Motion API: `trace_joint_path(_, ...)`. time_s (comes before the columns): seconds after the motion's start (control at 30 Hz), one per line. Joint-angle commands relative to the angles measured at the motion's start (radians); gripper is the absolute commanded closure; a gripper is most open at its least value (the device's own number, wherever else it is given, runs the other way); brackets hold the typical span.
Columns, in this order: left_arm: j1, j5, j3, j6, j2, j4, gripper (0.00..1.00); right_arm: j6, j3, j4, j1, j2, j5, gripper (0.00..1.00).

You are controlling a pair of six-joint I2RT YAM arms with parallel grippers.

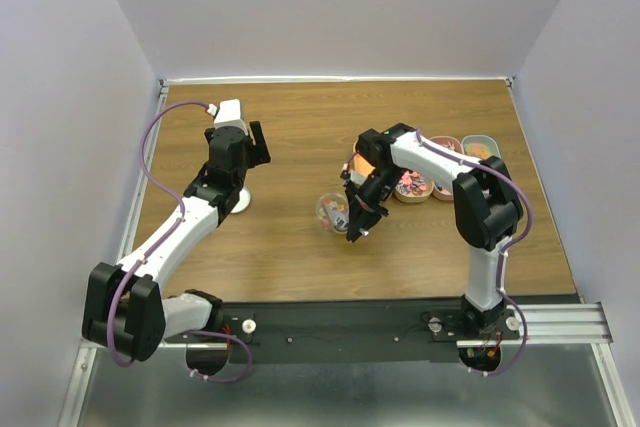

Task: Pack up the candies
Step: Place the fake candies in the packing bottle.

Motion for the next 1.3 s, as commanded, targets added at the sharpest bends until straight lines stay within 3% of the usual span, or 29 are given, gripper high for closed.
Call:
trace_joint_path(0.0,0.008,-0.013,0.003,0.007,-0.009,0.007,0.21,0.001,0.015,-0.017,-0.004,-0.017,-0.035,0.99)
trace_joint_path(0.23,0.006,-0.011,0.003,0.005,-0.009,0.009,0.21,-0.002,0.023,-0.01,-0.004,-0.023,-0.038,0.99)
trace_joint_path(0.77,0.008,-0.002,0.006,0.002,0.003,0.012,0.21,-0.057,0.067,-0.004,-0.001,-0.069,0.263,0.99)
trace_joint_path(1.27,0.008,0.071,-0.006,-0.019,0.029,0.022,0.21,-0.092,-0.066,0.213,0.045,-0.22,0.51,0.99)
